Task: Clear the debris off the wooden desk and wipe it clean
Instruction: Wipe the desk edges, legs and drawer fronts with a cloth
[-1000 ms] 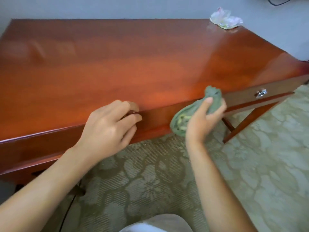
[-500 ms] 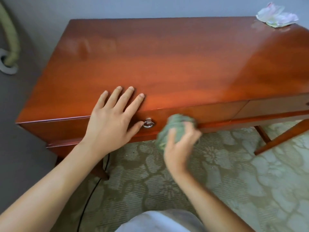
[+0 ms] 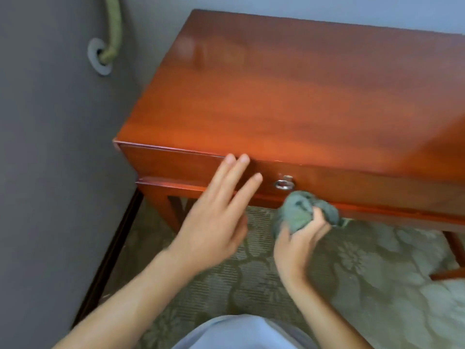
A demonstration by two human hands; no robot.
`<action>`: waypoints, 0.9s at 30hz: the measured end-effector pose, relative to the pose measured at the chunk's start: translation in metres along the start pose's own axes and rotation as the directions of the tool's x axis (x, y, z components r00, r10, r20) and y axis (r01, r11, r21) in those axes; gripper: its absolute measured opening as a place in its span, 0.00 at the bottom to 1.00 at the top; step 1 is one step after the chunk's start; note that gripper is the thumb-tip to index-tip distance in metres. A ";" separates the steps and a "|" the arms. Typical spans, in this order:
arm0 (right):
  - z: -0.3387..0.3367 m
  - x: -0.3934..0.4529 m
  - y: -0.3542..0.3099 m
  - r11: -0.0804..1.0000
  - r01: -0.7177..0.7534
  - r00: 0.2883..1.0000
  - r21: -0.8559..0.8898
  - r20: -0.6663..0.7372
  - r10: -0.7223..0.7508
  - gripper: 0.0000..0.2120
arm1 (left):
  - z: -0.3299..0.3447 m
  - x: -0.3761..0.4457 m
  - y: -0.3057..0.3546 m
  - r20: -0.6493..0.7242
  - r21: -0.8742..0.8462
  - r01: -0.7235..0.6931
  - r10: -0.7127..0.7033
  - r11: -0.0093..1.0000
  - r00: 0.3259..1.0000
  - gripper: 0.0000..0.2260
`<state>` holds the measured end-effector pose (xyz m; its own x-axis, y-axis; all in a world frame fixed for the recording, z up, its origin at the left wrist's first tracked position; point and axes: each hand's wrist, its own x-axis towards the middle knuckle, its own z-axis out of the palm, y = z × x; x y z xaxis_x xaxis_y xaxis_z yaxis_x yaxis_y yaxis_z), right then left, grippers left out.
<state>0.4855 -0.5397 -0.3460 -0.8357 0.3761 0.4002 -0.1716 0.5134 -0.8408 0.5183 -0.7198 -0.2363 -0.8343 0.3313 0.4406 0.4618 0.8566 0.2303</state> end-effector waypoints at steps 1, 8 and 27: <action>0.011 -0.012 -0.012 0.995 0.073 0.988 0.073 0.130 -0.082 0.28 | 0.008 -0.019 0.001 0.011 -0.089 0.038 -0.037 0.995 0.999 0.34; 0.060 -0.042 -0.099 0.973 -0.169 0.383 0.155 0.920 -0.081 0.33 | 0.038 -0.128 -0.038 0.183 -0.383 0.558 -0.532 0.736 0.827 0.54; 0.143 0.071 -0.256 0.557 0.826 0.380 -0.085 0.814 -0.439 0.31 | 0.058 -0.082 -0.126 -0.075 -0.790 0.520 -0.894 0.324 0.442 0.38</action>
<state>0.3960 -0.7551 -0.1543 -0.6670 -0.7105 0.2245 -0.7416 0.6623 -0.1072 0.5108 -0.8321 -0.3514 -0.7590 -0.6487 0.0545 -0.0462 0.1372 0.9895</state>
